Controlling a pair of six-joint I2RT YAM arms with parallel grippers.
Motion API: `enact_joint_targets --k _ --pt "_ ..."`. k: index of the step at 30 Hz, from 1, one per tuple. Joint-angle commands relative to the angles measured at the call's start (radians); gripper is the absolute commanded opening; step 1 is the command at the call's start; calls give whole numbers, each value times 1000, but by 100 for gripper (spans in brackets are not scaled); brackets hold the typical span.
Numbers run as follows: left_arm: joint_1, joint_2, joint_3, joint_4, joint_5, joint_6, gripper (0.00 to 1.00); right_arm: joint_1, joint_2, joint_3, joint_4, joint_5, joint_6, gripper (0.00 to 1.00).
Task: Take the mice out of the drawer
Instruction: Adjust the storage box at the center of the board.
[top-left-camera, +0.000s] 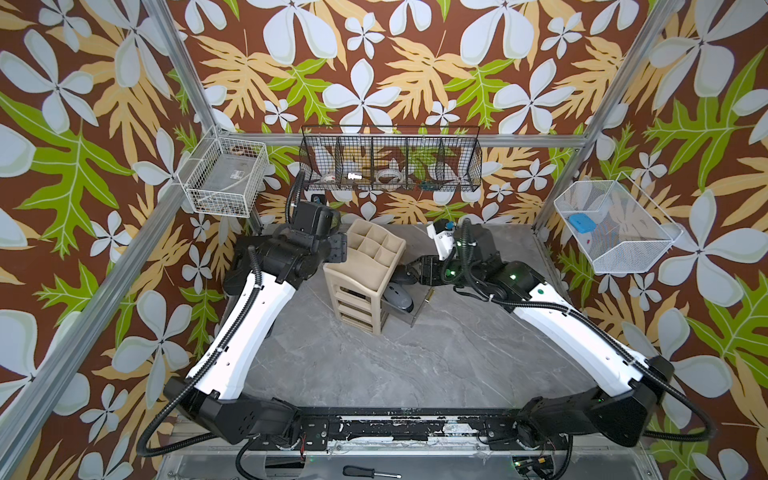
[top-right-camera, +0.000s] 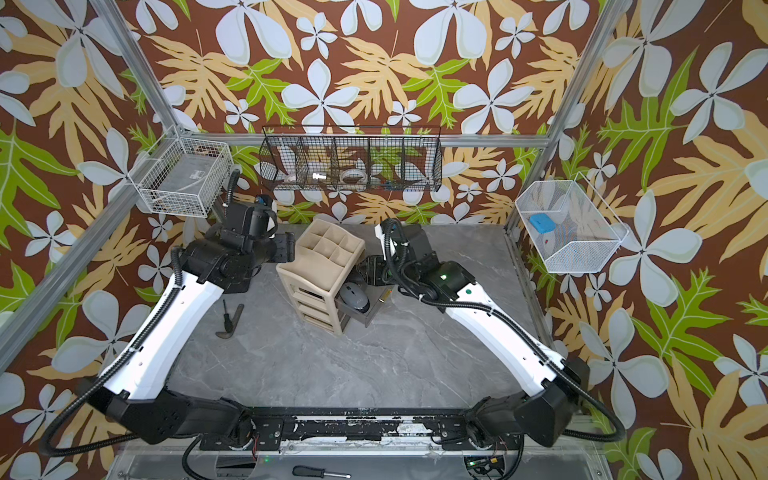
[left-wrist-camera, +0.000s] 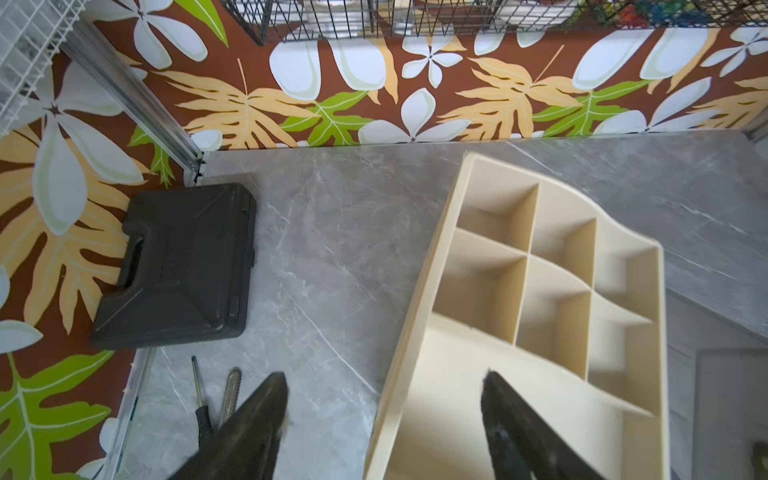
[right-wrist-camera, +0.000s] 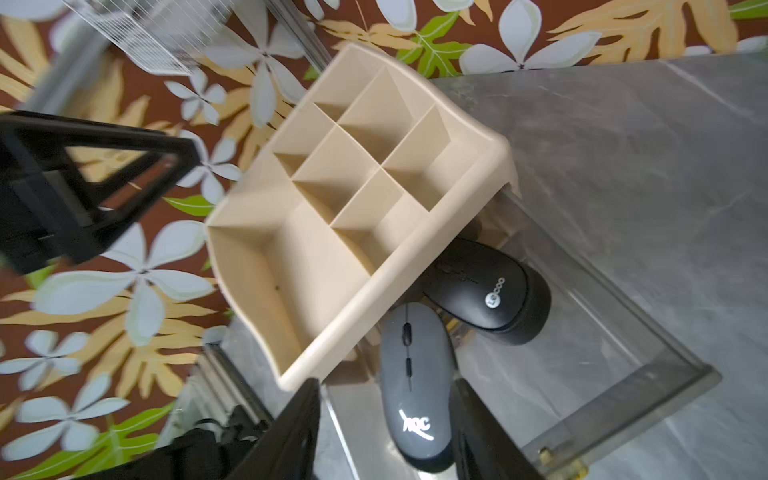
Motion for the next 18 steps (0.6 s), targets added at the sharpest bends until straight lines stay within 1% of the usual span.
enact_joint_targets --k 1,4,7,9,14,18 --pt "2 -79 -66 67 57 -34 78 47 91 135 -245 158 -160 55" --pt "2 -162 -159 127 110 -77 79 78 157 232 -322 196 -213 57" --pt "2 -227 -241 183 171 -129 79 91 190 274 -355 196 -243 59" --pt "2 -260 -286 215 208 -160 80 95 206 281 -375 193 -249 60" --pt "2 -328 -399 316 257 -254 80 113 231 282 -385 195 -258 65" --pt "2 -345 -454 360 284 -305 80 125 260 284 -390 191 -260 69"
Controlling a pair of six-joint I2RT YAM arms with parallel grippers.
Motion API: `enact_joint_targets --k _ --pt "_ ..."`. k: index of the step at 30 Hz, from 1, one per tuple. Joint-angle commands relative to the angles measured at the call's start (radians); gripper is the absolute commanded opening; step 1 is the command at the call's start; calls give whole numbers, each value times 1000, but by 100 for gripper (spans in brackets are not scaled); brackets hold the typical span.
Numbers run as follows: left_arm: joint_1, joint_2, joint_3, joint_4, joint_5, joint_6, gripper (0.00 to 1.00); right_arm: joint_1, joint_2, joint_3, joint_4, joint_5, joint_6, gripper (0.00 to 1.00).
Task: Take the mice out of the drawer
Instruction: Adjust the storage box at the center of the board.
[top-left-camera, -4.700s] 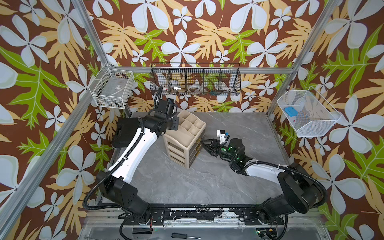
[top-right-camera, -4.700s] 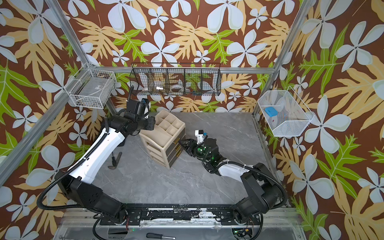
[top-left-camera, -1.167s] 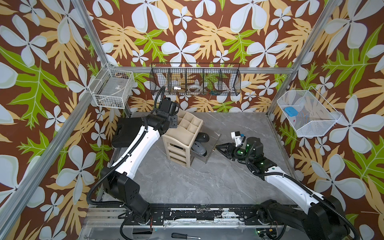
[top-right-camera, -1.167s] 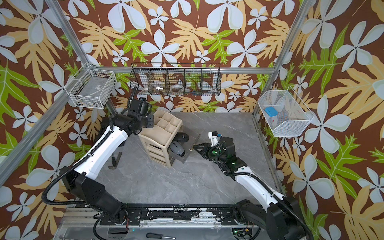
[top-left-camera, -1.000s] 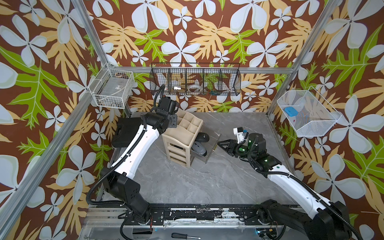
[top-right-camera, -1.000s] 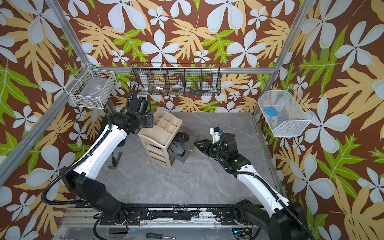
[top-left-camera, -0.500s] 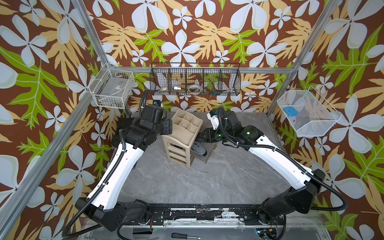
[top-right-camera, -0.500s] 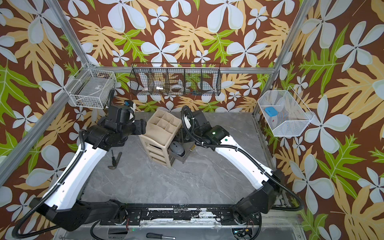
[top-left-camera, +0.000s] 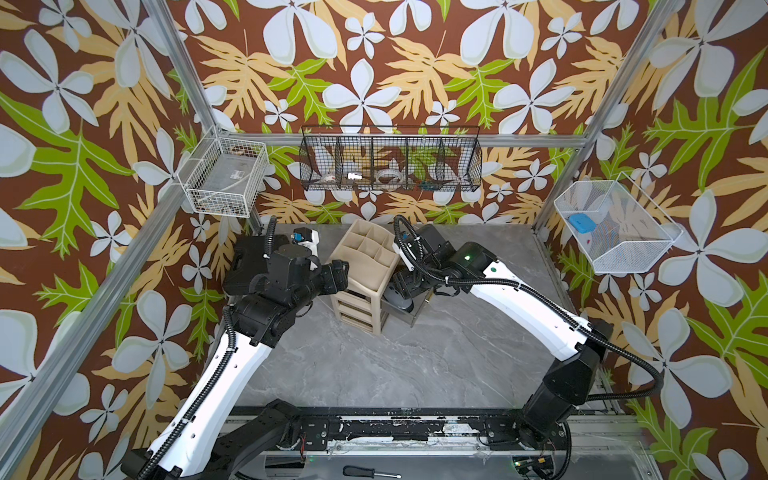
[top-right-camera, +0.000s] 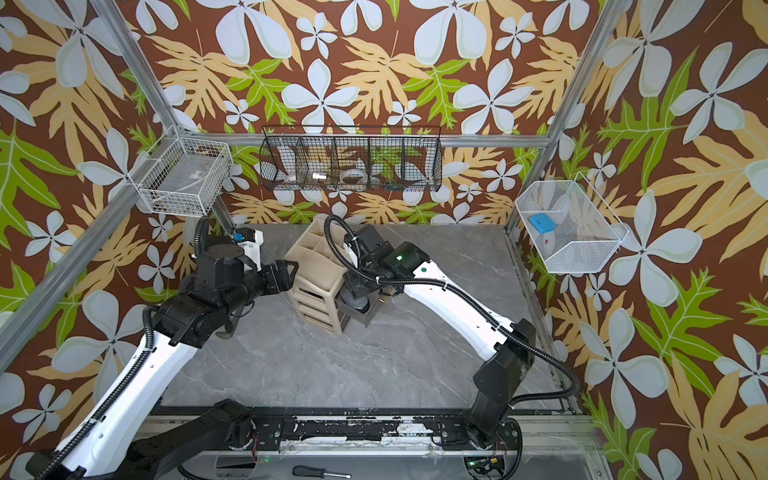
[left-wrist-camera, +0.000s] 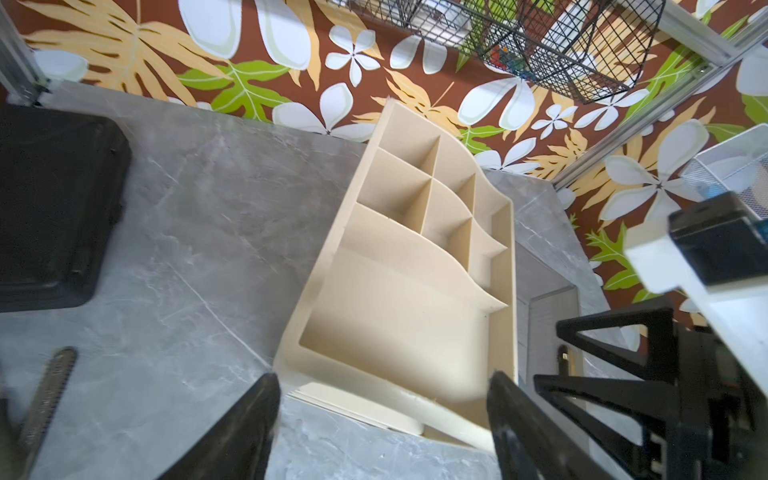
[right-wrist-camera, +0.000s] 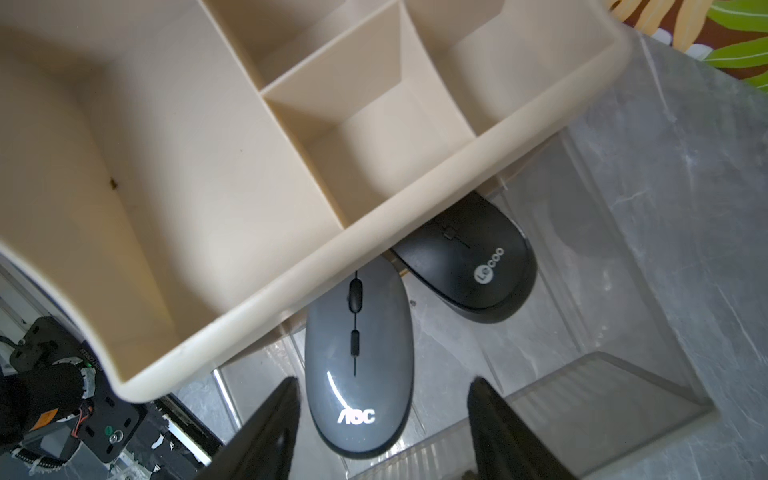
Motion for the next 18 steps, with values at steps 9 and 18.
enact_joint_targets --k 9,18 --pt "2 -24 -105 157 56 -130 77 4 41 -14 -25 -33 -19 76" --pt "2 18 -120 179 14 -136 70 4 62 -28 -31 -53 -36 80"
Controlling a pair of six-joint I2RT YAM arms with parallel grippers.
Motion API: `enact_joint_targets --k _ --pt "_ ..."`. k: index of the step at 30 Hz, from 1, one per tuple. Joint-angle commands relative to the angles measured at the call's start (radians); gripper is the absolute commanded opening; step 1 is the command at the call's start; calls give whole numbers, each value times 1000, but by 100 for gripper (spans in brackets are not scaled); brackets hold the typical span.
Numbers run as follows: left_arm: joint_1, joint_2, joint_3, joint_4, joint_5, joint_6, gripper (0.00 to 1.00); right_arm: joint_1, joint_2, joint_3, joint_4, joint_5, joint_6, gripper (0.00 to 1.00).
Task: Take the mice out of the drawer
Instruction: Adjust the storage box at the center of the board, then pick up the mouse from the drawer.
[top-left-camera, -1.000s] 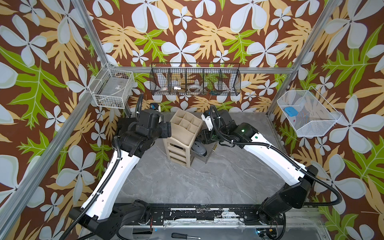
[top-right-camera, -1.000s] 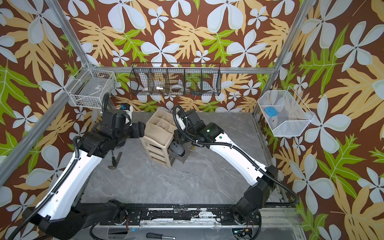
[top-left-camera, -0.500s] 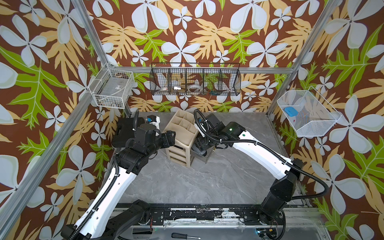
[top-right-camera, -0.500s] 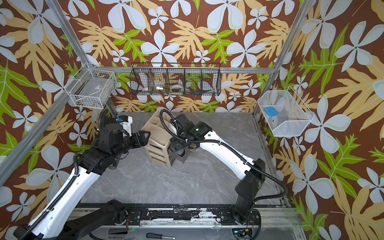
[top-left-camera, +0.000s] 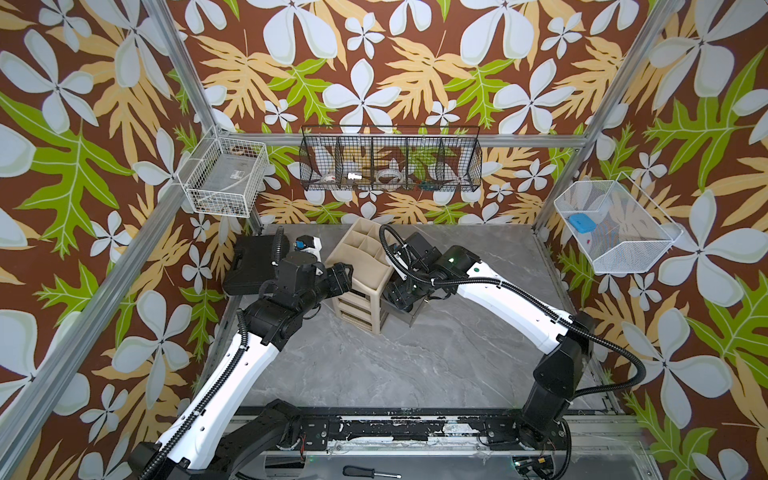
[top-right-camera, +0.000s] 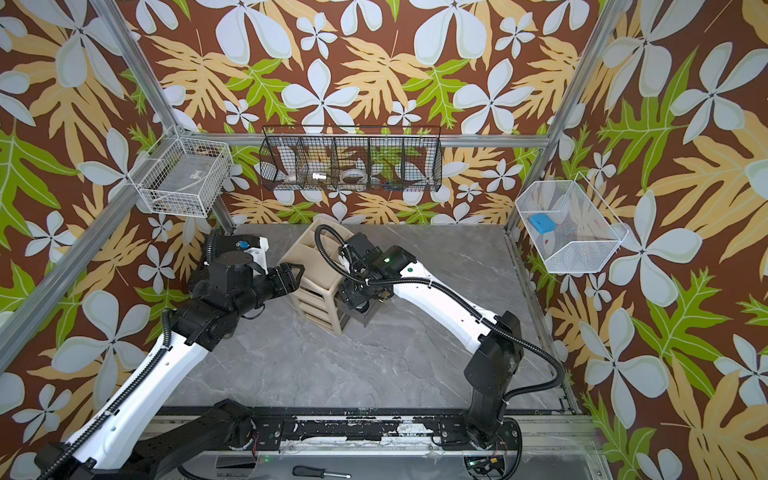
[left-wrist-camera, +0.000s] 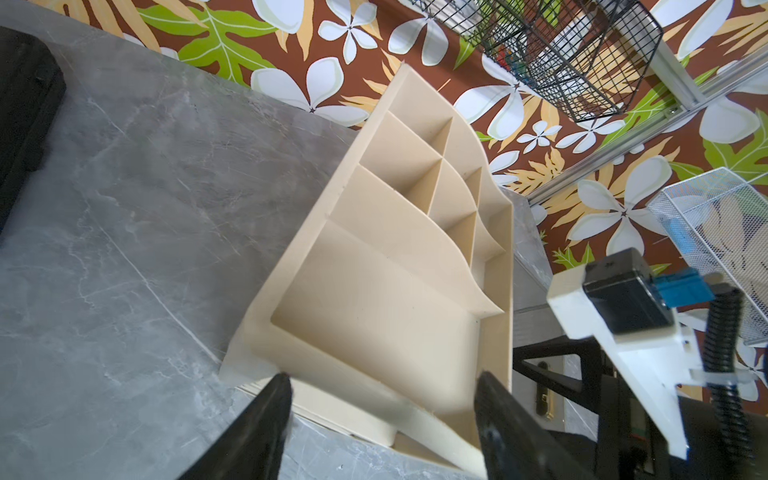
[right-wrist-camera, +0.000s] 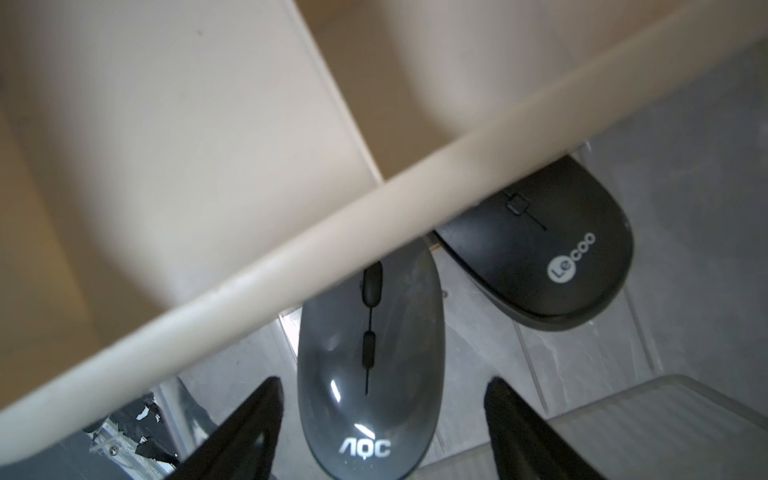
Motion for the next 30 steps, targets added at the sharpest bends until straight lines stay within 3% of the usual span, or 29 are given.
enact_joint_targets --k 1,10,19,30 --pt "1 23 4 47 -16 -9 69 0 15 4 -19 -19 -16 80" --pt "1 51 1 45 -100 -12 67 -32 42 61 -70 58 -16 80" --pt "1 46 16 42 -84 -11 66 -37 24 45 -47 -90 -56 82" --pt "1 55 32 39 -74 -23 67 -16 56 31 -47 -55 -89 87"
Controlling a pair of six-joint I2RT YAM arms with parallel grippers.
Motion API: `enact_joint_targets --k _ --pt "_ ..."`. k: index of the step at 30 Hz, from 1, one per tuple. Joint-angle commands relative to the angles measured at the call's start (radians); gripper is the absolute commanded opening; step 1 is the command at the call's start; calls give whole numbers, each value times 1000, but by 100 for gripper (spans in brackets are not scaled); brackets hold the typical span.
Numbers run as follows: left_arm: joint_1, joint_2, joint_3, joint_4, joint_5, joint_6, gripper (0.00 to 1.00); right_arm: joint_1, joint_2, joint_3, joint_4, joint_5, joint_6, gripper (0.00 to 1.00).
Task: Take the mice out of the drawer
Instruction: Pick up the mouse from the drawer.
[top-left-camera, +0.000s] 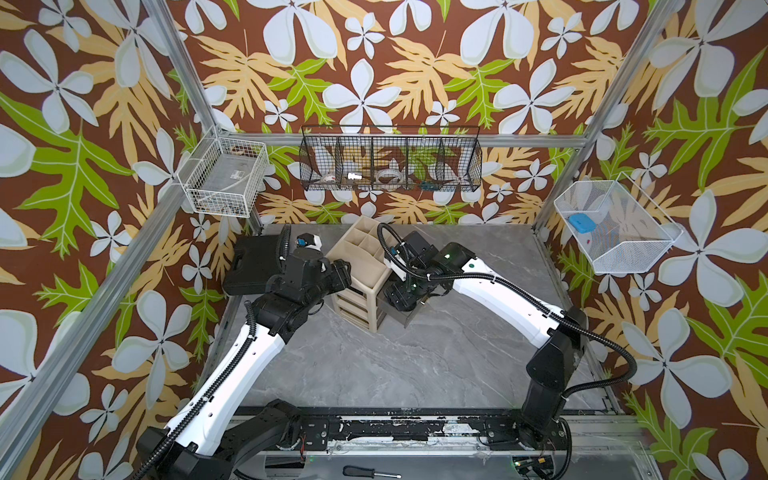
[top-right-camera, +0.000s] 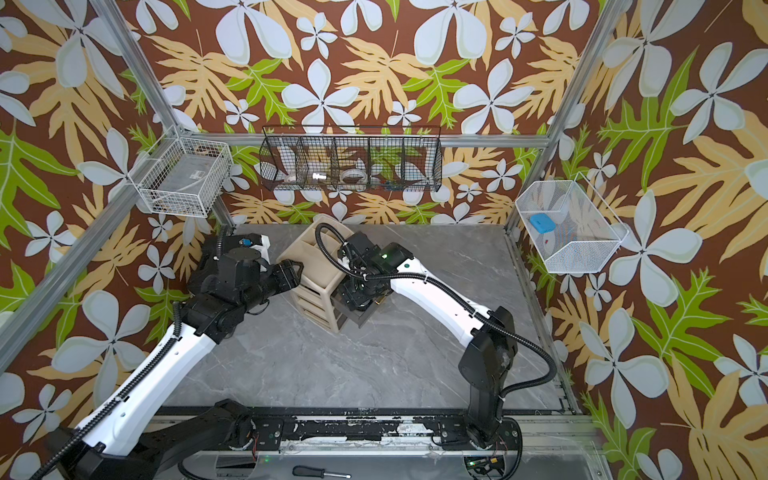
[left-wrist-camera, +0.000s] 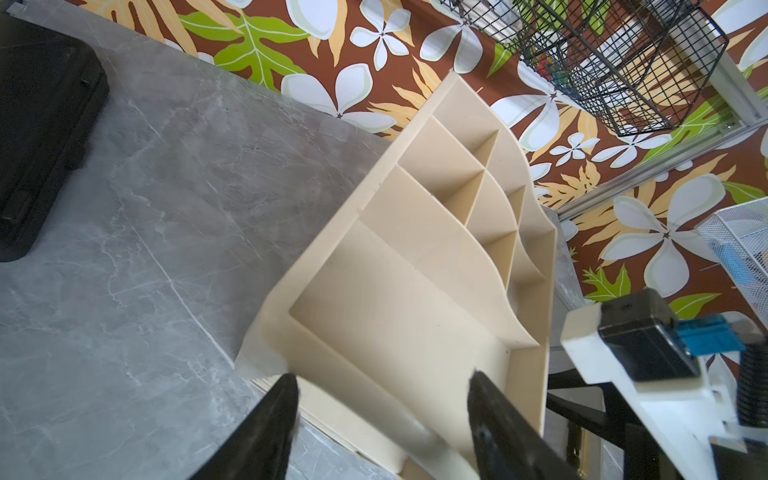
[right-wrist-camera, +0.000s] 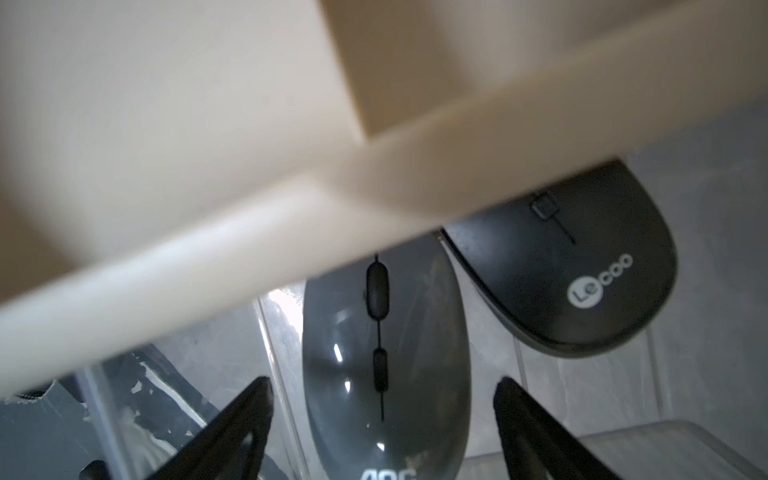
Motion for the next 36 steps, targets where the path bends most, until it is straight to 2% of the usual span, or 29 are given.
enact_joint_targets --k 1,13,23,36 --pt "1 2 11 28 -4 -4 67 3 12 -3 -4 8 -14 87" --pt "1 2 13 25 -21 -8 67 3 27 -23 -3 83 -30 81" --pt "1 4 25 24 -15 -11 67 1 21 33 -8 50 -36 66" --pt "1 12 91 0 -3 8 72 -50 -46 69 -35 -14 -31 62"
